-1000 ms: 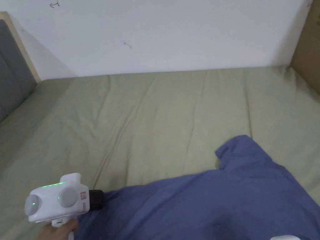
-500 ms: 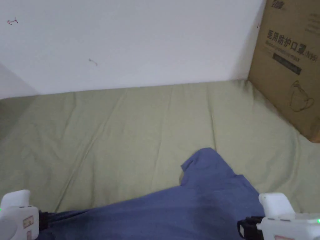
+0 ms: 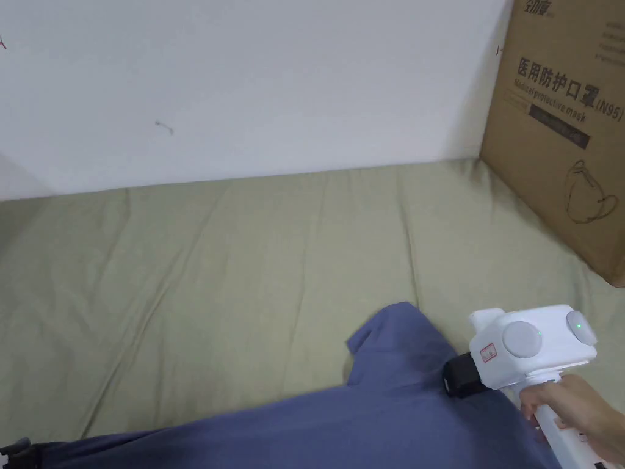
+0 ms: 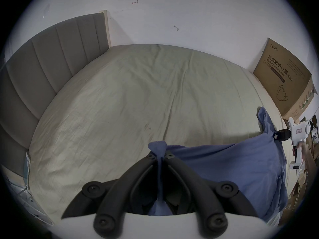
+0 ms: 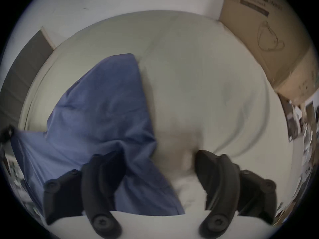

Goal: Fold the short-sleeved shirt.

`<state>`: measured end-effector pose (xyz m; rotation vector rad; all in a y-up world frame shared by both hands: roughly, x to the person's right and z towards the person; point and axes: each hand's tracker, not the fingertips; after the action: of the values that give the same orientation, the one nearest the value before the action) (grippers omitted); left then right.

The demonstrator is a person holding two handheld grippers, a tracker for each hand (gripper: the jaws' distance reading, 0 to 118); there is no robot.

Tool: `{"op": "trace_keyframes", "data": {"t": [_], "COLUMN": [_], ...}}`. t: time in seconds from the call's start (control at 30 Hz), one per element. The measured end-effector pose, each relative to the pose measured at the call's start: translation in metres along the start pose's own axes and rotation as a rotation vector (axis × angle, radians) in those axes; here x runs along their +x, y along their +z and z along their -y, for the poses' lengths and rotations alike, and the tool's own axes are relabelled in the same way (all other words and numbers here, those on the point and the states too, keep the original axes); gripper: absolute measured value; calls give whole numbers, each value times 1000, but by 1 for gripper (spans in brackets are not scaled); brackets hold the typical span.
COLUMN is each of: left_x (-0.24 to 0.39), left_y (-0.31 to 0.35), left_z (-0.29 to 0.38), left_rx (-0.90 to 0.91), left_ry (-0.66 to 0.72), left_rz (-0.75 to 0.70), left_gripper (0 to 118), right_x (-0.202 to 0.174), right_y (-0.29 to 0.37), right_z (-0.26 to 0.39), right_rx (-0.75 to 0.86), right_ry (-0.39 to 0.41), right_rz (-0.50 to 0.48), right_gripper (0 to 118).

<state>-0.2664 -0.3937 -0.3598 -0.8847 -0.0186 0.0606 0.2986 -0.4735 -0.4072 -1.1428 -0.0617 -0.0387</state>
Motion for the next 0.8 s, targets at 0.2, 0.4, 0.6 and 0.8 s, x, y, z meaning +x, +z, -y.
{"op": "trace_keyframes", "data": {"t": [0.2, 0.4, 0.6, 0.8], "left_x": [9, 7, 15, 30], "left_y": [0, 27, 94, 170], "left_z": [-5, -24, -57, -120], "left_rx": [1, 32, 160, 319], "left_ry": [-30, -29, -35, -44], "left_rz": [-18, -3, -1, 15], "left_gripper": [2, 2, 2, 2], "right_x": [-16, 12, 28, 43], "right_y": [19, 73, 194, 310], "right_z": [-2, -11, -19, -45], "right_rx": [-10, 108, 300, 487], "right_ry": [75, -152, -168, -202], "right_rz": [-22, -133, -161, -162], "right_gripper": [3, 3, 3, 3]}}
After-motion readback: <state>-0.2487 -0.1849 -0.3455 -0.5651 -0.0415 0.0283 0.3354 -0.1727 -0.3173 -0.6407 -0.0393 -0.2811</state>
